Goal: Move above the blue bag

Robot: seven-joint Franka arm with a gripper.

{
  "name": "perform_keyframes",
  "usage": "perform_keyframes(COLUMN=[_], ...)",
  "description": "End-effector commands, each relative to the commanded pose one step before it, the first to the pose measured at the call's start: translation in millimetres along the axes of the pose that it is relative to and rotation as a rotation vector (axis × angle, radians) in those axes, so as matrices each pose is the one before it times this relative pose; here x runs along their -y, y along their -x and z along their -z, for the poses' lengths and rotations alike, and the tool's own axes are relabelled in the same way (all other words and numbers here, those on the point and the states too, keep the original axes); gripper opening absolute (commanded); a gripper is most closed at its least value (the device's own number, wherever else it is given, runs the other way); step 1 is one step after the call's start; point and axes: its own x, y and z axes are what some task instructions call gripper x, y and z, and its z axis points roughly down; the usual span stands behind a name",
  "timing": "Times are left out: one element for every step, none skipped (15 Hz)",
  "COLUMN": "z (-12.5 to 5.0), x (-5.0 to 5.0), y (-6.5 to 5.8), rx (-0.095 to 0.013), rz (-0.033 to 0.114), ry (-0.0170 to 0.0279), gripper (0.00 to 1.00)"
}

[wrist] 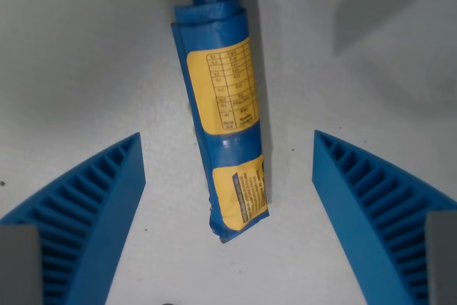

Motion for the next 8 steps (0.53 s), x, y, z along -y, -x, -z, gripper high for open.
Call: perform_keyframes(z=[-4.46, -0.66, -0.57, -0.49, -0.40, -0.29, -0.14, 0.00], x=[1.18, 0.16, 0.18, 0.18, 0.19, 0.20, 0.22, 0.00], y=[6.32, 0.09, 0.08, 0.08, 0.09, 0.10, 0.11, 0.00], rx=[-0.0502, 0.0010, 0.0002, -0.0002, -0.0002, 0.0003, 0.0004, 0.0000], rz=[0.0793, -0.0037, -0.0040, -0.0042, -0.0050, -0.0057, -0.0056, 0.0000], ry=[0.10336, 0.00010, -0.00081, -0.00012, -0.00042, -0.00049, -0.00065, 0.00000], gripper=[1.00, 1.00, 1.00, 1.00, 1.00, 1.00, 1.00, 1.00])
